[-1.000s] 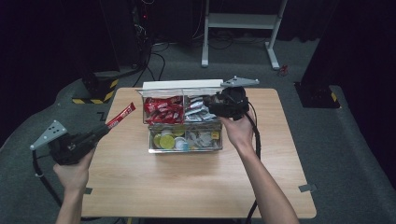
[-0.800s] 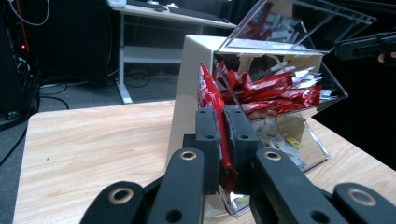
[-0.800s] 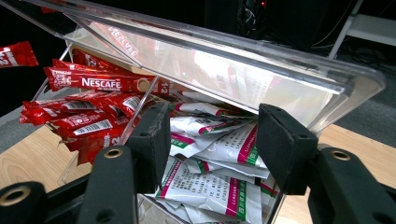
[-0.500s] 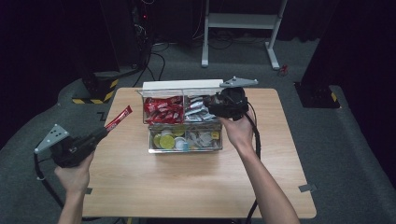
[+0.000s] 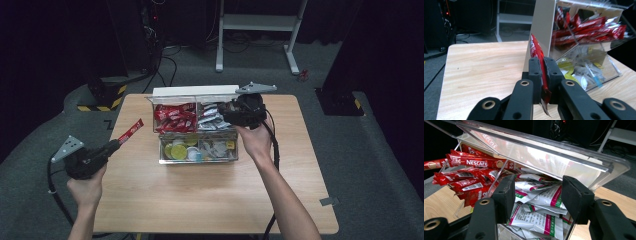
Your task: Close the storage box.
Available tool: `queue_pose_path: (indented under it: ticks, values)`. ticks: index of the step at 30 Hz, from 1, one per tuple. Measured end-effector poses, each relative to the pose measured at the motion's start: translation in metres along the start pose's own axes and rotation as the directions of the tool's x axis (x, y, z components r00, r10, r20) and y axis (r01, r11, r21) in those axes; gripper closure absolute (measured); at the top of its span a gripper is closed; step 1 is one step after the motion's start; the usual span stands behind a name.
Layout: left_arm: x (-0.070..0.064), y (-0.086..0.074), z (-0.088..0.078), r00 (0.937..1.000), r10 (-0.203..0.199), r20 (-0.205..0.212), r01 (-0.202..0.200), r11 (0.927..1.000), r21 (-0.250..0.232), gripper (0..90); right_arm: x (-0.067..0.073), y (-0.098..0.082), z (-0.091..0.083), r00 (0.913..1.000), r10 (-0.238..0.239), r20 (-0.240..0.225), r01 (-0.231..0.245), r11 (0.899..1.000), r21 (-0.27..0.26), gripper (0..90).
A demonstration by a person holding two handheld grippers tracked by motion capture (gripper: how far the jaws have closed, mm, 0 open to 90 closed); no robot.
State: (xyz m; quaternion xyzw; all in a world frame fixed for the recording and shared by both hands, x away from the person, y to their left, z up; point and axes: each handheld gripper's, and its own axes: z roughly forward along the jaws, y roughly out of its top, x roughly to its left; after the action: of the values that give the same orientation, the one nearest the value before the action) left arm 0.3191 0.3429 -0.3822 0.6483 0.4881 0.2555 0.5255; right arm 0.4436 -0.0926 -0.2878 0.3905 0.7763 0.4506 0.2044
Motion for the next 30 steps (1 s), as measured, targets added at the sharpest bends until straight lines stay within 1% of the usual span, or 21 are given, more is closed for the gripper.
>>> queue_pose_path:
  ticks: [7,12,14,15,17,19,20,21,22,26,28,29,30]
  values:
    - [0.004,-0.012,0.014,0.9997,-0.019,-0.012,0.02,0.9991,0.038,85.6,0.0,0.0,0.0,1.0,0.002,0.0,-0.002,1.0,0.0,45.6]
    - [0.006,-0.019,0.02,0.9994,-0.028,-0.021,0.029,0.9985,0.047,85.5,0.0,0.0,0.0,1.0,0.001,0.0,-0.001,1.0,0.0,45.7]
    - [0.007,-0.024,0.025,0.9988,-0.033,-0.036,0.035,0.998,0.053,85.5,0.0,0.0,0.0,1.0,0.001,-0.001,-0.001,1.0,0.0,45.9]
    - [0.008,-0.026,0.026,0.9984,-0.042,-0.037,0.044,0.9975,0.056,85.5,0.0,0.0,0.0,1.0,0.0,-0.001,0.0,1.0,0.0,46.0]
    - [0.009,-0.027,0.028,0.9983,-0.043,-0.04,0.045,0.9974,0.056,85.5,0.0,0.0,-0.001,1.0,0.0,-0.001,0.0,1.0,-0.001,46.1]
    - [0.011,-0.033,0.031,0.9978,-0.049,-0.044,0.052,0.9966,0.063,85.4,0.0,0.0,-0.001,1.0,-0.001,0.002,0.001,1.0,-0.003,46.3]
    - [0.011,-0.033,0.031,0.9978,-0.049,-0.044,0.052,0.9966,0.063,85.5,0.0,0.0,-0.001,1.0,-0.001,0.002,0.001,1.0,-0.004,46.3]
    - [0.011,-0.038,0.034,0.9978,-0.051,-0.043,0.054,0.9962,0.068,85.5,0.0,0.0,-0.001,1.0,-0.001,0.002,0.001,1.0,-0.005,46.3]
    - [0.011,-0.038,0.034,0.9978,-0.051,-0.043,0.054,0.9962,0.068,85.4,0.0,0.0,-0.001,1.0,-0.001,0.002,0.001,1.0,-0.005,46.3]
    - [0.009,-0.046,0.042,0.9978,-0.015,-0.065,0.021,0.9952,0.095,85.4,0.0,0.0,-0.001,1.0,0.0,0.002,0.0,1.0,-0.004,46.3]
    - [0.007,-0.051,0.048,0.9971,0.011,-0.075,-0.002,0.9936,0.113,85.4,0.001,0.0,-0.001,1.0,-0.003,0.003,0.003,1.0,-0.006,46.2]
    - [0.007,-0.051,0.048,0.9971,0.011,-0.075,-0.002,0.9936,0.113,85.4,0.001,0.0,-0.001,1.0,-0.003,0.003,0.003,1.0,-0.006,46.2]
    - [0.006,-0.054,0.052,0.9967,0.019,-0.079,-0.008,0.9915,0.13,85.4,0.001,0.0,-0.001,1.0,-0.001,0.003,0.001,1.0,-0.006,46.1]
